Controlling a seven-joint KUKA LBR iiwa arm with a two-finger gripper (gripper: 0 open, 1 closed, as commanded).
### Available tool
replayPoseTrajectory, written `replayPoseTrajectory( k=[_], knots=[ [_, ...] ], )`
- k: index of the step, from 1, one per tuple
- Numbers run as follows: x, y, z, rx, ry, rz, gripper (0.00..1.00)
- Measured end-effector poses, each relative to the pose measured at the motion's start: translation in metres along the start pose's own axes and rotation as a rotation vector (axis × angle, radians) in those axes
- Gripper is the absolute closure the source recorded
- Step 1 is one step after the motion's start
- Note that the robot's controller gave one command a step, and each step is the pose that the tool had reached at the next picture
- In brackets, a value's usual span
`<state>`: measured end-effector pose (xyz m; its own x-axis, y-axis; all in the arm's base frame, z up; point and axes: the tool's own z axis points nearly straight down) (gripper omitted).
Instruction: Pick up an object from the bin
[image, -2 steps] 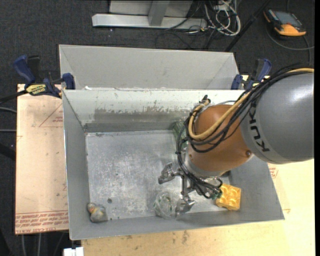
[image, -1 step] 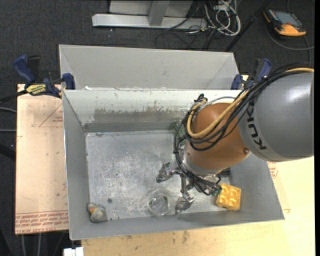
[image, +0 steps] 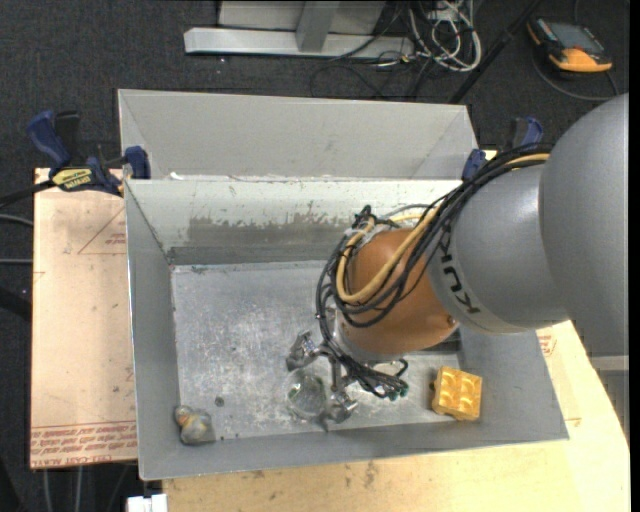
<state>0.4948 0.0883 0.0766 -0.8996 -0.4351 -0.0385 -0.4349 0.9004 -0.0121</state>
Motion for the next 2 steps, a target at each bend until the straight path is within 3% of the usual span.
replayPoseTrajectory(
  k=[1,2],
  knots=[
    [0.0078,-0.0016,-0.0034,-0.004,0.027,-0.011,1.00],
    [0.0073,-0.0011,-0.0030,-0.004,0.027,-0.013,1.00]
  ],
)
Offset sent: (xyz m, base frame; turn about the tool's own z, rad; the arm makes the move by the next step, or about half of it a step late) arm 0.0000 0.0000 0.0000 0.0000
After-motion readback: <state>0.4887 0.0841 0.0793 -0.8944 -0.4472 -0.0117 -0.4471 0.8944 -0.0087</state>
